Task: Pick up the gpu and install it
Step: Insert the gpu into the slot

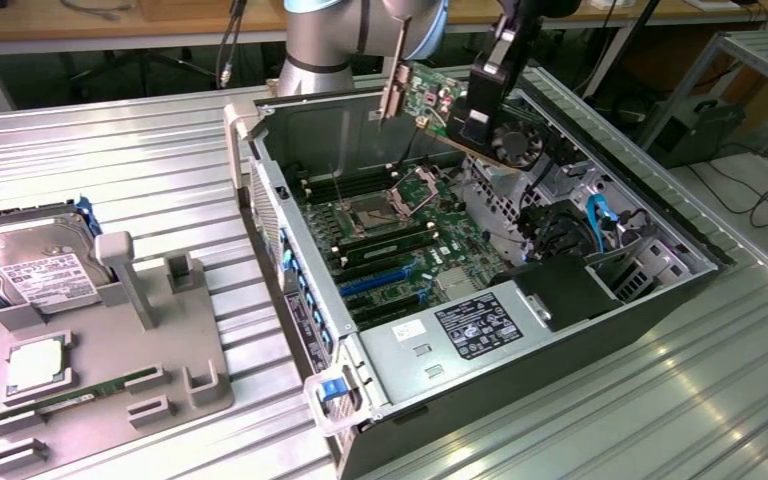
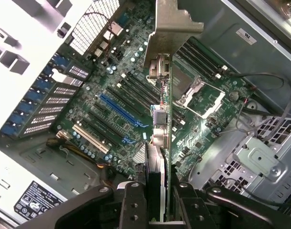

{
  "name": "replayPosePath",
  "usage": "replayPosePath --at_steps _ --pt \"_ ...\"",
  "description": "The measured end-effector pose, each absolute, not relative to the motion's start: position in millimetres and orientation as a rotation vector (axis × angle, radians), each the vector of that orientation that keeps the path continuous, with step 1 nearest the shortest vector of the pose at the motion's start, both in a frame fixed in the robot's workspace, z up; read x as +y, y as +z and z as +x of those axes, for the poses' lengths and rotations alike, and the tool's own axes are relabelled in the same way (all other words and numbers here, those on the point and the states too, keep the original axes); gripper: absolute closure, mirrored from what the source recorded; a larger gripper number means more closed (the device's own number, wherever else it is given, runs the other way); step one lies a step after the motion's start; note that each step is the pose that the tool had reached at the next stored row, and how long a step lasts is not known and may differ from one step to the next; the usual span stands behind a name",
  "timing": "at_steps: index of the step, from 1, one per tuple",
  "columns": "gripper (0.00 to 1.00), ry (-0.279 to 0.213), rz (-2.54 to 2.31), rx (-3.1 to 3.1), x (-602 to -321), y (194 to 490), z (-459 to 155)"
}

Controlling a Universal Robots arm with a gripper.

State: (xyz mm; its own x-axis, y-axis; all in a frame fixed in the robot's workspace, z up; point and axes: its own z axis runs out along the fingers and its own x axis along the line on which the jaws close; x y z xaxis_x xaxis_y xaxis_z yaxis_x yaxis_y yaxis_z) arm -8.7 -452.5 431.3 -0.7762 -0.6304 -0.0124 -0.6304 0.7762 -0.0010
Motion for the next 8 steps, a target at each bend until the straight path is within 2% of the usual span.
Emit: replayPosePath --at_steps 8 --pt "0.73 0.006 -1.145 2.913 -452.5 431.3 -8.7"
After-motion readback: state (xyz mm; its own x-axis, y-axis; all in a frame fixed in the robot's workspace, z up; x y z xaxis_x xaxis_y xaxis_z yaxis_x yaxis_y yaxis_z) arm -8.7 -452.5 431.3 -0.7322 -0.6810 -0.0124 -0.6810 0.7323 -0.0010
